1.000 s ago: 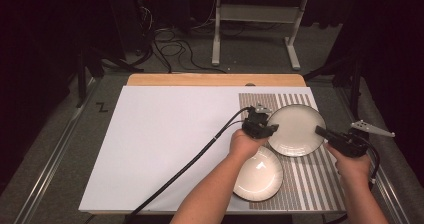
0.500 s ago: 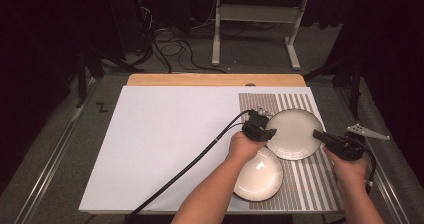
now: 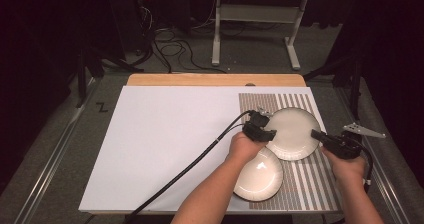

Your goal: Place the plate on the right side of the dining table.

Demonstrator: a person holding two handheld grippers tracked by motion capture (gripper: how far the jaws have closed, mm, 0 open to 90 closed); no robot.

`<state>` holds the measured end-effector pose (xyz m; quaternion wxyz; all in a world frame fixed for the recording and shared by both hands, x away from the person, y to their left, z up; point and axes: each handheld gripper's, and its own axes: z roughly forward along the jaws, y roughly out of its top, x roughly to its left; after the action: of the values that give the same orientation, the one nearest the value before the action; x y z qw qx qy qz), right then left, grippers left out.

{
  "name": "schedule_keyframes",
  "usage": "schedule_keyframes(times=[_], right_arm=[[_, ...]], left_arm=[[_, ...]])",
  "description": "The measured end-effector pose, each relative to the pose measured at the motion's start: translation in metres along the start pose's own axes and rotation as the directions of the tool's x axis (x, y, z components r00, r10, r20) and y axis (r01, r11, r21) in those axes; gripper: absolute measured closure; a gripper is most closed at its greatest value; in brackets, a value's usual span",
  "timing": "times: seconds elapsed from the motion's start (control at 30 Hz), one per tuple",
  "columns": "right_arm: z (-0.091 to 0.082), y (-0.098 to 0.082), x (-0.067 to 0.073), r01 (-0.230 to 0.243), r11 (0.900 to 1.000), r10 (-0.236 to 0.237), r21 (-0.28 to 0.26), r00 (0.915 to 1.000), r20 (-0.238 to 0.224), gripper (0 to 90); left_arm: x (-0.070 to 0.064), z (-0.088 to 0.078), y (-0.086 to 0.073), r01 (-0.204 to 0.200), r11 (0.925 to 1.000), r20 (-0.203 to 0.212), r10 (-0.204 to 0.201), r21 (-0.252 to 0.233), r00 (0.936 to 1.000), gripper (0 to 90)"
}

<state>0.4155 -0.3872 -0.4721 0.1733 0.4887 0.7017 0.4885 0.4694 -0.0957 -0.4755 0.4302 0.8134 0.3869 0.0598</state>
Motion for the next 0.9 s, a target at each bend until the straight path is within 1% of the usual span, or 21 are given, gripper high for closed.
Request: schedule_keyframes(times=[0.07,0.13,0.2,0.27,0.37,0.4,0.47,0.5,0.57,0.67,0.7,0.8,0.9], right_arm=[[0.0,0.0,0.0,0.003,1.0,-0.003,-0.002,1.0,-0.001,85.2],[0.001,0.0,0.001,0.004,1.0,-0.004,0.005,0.9999,0.013,85.0],[0.001,0.0,0.001,-0.001,1.0,0.001,0.004,1.0,0.009,85.0],[0.002,0.001,0.0,0.005,1.0,-0.005,0.003,0.9999,0.01,85.0],[0.003,0.001,0.002,0.0,1.0,0.0,-0.001,0.9999,0.014,85.0],[0.003,0.002,0.002,0.001,1.0,-0.002,0.0,0.9999,0.015,85.0],[0.003,0.002,0.002,0.003,1.0,-0.003,0.005,0.9998,0.018,84.9],[0.003,0.002,0.003,0.004,1.0,-0.005,0.006,0.9998,0.021,84.8],[0.004,0.003,0.003,0.009,1.0,-0.009,0.009,0.9997,0.025,84.8],[0.004,0.004,0.003,0.009,1.0,-0.01,0.015,0.9996,0.026,84.6],[0.004,0.004,0.003,0.009,1.0,-0.01,0.016,0.9996,0.028,84.6],[0.005,0.005,0.004,0.011,1.0,-0.012,0.022,0.9993,0.036,84.6],[0.005,0.006,0.005,0.02,0.999,-0.021,0.026,0.999,0.04,84.4]], left_arm=[[0.0,-0.002,0.001,-0.005,1.0,-0.006,0.005,-0.007,1.0,53.9],[-0.001,-0.006,0.002,-0.018,0.9995,-0.019,0.018,-0.027,0.9997,47.4],[-0.001,-0.012,0.004,-0.029,0.9983,-0.023,0.028,-0.051,0.9994,41.5],[0.0,-0.021,0.005,-0.038,0.9956,-0.02,0.036,-0.086,0.9991,37.4],[0.004,-0.037,0.005,-0.047,0.9914,-0.027,0.044,-0.122,0.9987,31.5],[0.005,-0.042,0.005,-0.043,0.9902,-0.028,0.04,-0.133,0.9988,29.9],[0.01,-0.054,0.001,-0.045,0.9877,-0.018,0.043,-0.15,0.9989,27.4],[0.012,-0.06,-0.001,-0.048,0.9856,-0.021,0.046,-0.162,0.9987,26.3],[0.018,-0.072,-0.008,-0.053,0.983,-0.026,0.049,-0.176,0.9985,23.4],[0.026,-0.092,-0.022,-0.042,0.9787,-0.023,0.039,-0.201,0.999,18.6],[0.028,-0.1,-0.029,-0.039,0.9765,-0.023,0.035,-0.212,0.9991,16.2],[0.035,-0.122,-0.052,-0.051,0.9723,-0.04,0.043,-0.228,0.9983,13.9],[0.045,-0.145,-0.076,-0.056,0.9703,-0.061,0.043,-0.235,0.9972,10.5]])
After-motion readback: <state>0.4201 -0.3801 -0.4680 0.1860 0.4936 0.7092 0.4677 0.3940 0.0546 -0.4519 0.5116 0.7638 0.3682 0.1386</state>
